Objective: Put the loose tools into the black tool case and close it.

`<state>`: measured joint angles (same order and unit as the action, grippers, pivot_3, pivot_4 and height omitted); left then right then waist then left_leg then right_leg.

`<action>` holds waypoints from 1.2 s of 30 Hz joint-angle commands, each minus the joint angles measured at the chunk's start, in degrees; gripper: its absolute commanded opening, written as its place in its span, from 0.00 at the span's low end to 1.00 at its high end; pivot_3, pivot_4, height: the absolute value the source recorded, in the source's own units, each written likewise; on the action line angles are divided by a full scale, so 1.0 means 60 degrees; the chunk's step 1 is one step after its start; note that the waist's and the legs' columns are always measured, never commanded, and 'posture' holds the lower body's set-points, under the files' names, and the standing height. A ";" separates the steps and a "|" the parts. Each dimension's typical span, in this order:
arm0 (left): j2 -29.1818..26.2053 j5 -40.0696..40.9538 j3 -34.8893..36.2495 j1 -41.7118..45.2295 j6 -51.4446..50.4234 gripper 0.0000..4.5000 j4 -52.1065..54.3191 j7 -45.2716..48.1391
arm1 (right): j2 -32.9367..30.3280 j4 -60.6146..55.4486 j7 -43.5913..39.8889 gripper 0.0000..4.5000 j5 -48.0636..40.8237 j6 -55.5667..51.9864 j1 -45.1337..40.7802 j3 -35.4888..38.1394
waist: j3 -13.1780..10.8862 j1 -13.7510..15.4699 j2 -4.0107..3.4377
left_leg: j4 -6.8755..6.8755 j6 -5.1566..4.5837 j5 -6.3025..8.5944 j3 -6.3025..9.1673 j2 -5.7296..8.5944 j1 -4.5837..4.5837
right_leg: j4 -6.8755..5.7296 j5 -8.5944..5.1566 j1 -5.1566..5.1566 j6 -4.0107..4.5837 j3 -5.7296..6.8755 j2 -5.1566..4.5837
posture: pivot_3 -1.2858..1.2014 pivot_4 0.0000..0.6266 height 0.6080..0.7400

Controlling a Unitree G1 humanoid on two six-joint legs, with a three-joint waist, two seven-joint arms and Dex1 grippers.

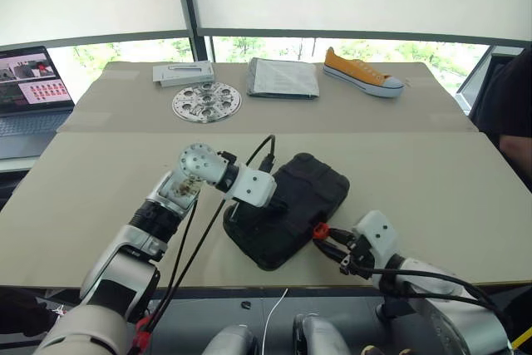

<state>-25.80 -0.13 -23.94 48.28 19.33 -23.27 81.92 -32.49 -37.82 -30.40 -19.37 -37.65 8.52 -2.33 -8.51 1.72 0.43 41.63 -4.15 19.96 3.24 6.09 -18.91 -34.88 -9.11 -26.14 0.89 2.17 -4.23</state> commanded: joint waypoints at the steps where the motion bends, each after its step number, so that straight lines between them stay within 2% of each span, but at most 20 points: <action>1: -0.0155 -0.0544 -0.0483 -0.0321 -0.0062 0.00 -0.0489 0.0175 | -0.0163 -0.0622 -0.0278 0.26 -0.0287 0.0195 0.0208 0.0275 | 0.0000 0.0039 0.0000 | -0.0002 -0.0001 0.0000 0.0000 0.0000 0.0000 | 0.0003 -0.0001 0.0000 -0.0001 0.0000 0.0000 | 0.52 0.24 1.00; 6: -0.0129 -0.0557 -0.0479 -0.0299 -0.0017 0.00 -0.0550 0.0161 | -0.0217 -0.0575 -0.0299 0.26 -0.0205 0.0188 0.0187 0.0189 | 0.0000 0.0069 0.0000 | -0.0010 -0.0002 0.0001 0.0001 0.0000 0.0000 | 0.0007 -0.0002 -0.0002 -0.0002 0.0000 0.0001 | 0.52 0.24 1.00; 8: -0.0121 -0.0558 -0.0476 -0.0284 -0.0009 0.00 -0.0574 0.0153 | -0.0305 -0.0436 -0.0361 0.49 -0.0216 0.0025 0.0216 0.0140 | 0.0000 0.0069 -0.0001 | -0.0011 -0.0002 0.0001 0.0000 -0.0001 0.0000 | 0.0008 -0.0003 -0.0002 -0.0003 -0.0001 0.0001 | 0.52 0.24 1.00; 9: -0.0121 -0.0562 -0.0476 -0.0279 -0.0004 0.00 -0.0585 0.0150 | -0.0419 -0.0393 -0.0349 0.53 0.0004 0.0124 0.0235 0.0065 | 0.0000 0.0066 -0.0001 | -0.0012 -0.0002 0.0001 0.0000 -0.0001 0.0000 | 0.0008 -0.0003 -0.0001 -0.0003 -0.0001 0.0001 | 0.52 0.24 1.00; 12: -0.0123 -0.0577 -0.0476 -0.0261 0.0012 0.00 -0.0621 0.0141 | -0.0702 -0.0425 -0.0544 0.75 -0.0072 0.0035 0.0345 0.0311 | 0.0001 0.0060 0.0000 | -0.0009 -0.0002 0.0001 -0.0002 0.0000 0.0001 | 0.0009 -0.0003 0.0002 -0.0004 -0.0004 0.0000 | 0.52 0.24 1.00; 15: -0.0128 -0.0584 -0.0479 -0.0261 0.0018 0.00 -0.0626 0.0140 | -0.1243 -0.0458 -0.1039 0.75 -0.0218 0.0232 0.0623 0.0891 | 0.0001 0.0062 0.0000 | -0.0008 -0.0002 0.0001 -0.0002 -0.0001 0.0005 | 0.0008 -0.0005 0.0007 -0.0007 -0.0004 -0.0001 | 0.52 0.24 1.00; 20: -0.0116 -0.0593 -0.0484 -0.0263 0.0027 0.00 -0.0630 0.0114 | -0.2134 -0.0176 -0.2012 0.43 0.0103 0.1058 0.1159 0.1039 | 0.0003 0.0066 0.0005 | -0.0007 -0.0002 0.0001 -0.0002 -0.0003 0.0008 | 0.0008 -0.0043 0.0012 -0.0069 -0.0004 -0.0001 | 0.52 0.24 1.00; 25: -0.0056 -0.0606 -0.0496 -0.0214 0.0011 0.00 -0.0659 0.0080 | -0.2114 0.0275 -0.1990 0.05 0.0692 0.1279 0.0597 0.0063 | 0.0004 0.0069 0.0006 | -0.0007 -0.0003 0.0001 -0.0002 -0.0006 0.0011 | 0.0008 -0.0048 0.0019 -0.0078 -0.0004 -0.0006 | 0.52 0.24 1.00; 26: -0.0047 -0.0607 -0.0500 -0.0205 0.0014 0.00 -0.0664 0.0081 | -0.2053 0.0389 -0.1968 0.03 0.0812 0.1302 0.0374 -0.0140 | 0.0004 0.0068 0.0006 | -0.0007 -0.0003 0.0002 -0.0003 -0.0004 0.0011 | 0.0007 -0.0048 0.0020 -0.0079 -0.0005 -0.0008 | 0.52 0.24 1.00; 33: -0.0058 -0.0635 -0.0572 -0.0286 0.0049 0.00 -0.0548 0.0133 | -0.1369 0.1722 -0.1727 0.03 0.1562 0.0943 -0.2129 -0.1302 | 0.0007 0.0071 0.0012 | -0.0007 -0.0004 0.0002 -0.0003 -0.0002 0.0008 | 0.0006 -0.0044 0.0013 -0.0073 -0.0004 -0.0010 | 0.52 0.24 1.00; 36: -0.0058 -0.0636 -0.0583 -0.0312 0.0040 0.00 -0.0518 0.0140 | -0.1171 0.1884 -0.1804 0.03 0.1487 0.0764 -0.2689 -0.1420 | 0.0007 0.0065 0.0012 | -0.0007 -0.0004 0.0002 -0.0002 -0.0003 0.0006 | 0.0008 -0.0004 0.0010 -0.0006 -0.0001 -0.0007 | 0.52 0.24 1.00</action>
<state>-25.42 -0.28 -24.00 48.67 20.10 -24.31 81.76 -40.62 -25.22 -41.33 -10.15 -33.18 -5.27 -11.11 -8.46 2.12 0.50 41.58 -4.17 19.98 3.23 6.07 -18.88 -34.83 -9.13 -26.08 0.87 2.16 -4.27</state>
